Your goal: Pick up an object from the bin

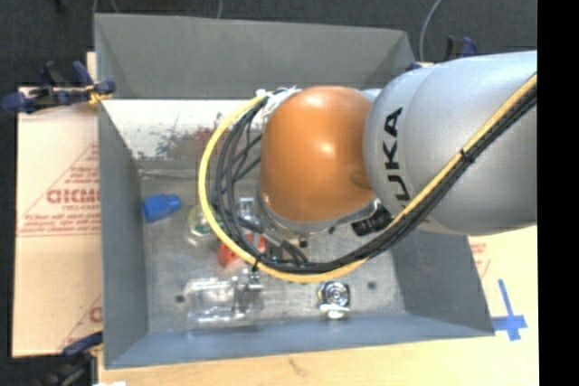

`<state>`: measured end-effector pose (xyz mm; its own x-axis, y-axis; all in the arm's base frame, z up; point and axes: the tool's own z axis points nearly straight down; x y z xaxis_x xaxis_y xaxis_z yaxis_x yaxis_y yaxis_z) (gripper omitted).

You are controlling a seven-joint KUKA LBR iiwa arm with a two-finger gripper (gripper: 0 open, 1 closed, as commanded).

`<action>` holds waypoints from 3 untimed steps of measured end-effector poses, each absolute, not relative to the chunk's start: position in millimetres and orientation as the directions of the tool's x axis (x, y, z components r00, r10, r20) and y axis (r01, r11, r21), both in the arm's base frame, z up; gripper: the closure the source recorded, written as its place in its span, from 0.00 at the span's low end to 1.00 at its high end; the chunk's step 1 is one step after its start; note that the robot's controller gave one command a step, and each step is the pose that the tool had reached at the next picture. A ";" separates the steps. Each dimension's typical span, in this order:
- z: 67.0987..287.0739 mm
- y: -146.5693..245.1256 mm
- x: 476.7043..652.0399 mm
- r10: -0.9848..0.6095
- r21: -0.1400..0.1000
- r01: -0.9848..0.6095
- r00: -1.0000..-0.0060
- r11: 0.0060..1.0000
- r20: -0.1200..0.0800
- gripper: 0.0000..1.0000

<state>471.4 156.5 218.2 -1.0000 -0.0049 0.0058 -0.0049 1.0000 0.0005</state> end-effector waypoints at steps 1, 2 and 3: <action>73.7 121.6 482.9 0.047 0.007 0.047 -0.999 0.999 -0.015 0.00; 75.6 122.9 484.5 0.050 0.005 0.050 -0.999 0.999 -0.005 0.00; 76.6 123.7 485.5 0.054 0.004 0.054 -0.999 0.999 -0.005 0.00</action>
Offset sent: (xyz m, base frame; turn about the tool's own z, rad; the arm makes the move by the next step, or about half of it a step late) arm 0.0061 -0.0360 -0.1482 0.0488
